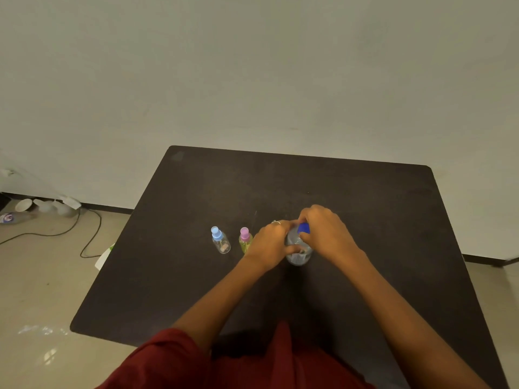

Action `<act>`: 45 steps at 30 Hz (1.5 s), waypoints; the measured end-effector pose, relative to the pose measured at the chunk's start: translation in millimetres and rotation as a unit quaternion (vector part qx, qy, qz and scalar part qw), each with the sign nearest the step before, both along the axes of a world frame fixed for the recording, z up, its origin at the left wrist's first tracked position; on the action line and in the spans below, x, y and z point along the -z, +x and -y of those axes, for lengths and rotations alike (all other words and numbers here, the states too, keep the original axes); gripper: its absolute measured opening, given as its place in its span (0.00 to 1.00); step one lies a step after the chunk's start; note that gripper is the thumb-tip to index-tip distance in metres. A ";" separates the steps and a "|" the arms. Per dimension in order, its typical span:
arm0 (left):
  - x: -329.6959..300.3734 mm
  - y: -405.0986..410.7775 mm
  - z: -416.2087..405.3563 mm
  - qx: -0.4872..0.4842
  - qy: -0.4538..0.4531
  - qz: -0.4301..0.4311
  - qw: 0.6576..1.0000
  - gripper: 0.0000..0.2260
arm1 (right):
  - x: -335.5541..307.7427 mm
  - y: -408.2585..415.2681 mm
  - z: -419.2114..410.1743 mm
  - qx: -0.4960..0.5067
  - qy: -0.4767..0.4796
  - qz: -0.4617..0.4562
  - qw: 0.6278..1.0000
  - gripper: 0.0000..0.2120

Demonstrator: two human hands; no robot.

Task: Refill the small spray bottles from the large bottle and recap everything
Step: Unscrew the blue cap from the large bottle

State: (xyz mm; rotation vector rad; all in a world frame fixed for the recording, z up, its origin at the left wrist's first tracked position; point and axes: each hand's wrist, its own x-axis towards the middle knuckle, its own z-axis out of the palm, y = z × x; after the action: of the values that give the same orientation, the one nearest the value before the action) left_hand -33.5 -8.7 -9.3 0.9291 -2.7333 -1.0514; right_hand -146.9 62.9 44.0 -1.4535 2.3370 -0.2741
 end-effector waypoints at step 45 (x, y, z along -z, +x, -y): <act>5.4 -0.7 2.8 0.019 -0.083 0.003 0.996 0.28 | 15.1 -5.6 -4.7 0.012 -0.056 0.064 0.996 0.12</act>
State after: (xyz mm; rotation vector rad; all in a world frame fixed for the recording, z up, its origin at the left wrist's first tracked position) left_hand -34.3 -11.5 -14.8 0.8586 -2.8010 -0.8122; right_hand -152.5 67.6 28.9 -1.4153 2.2697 -0.4981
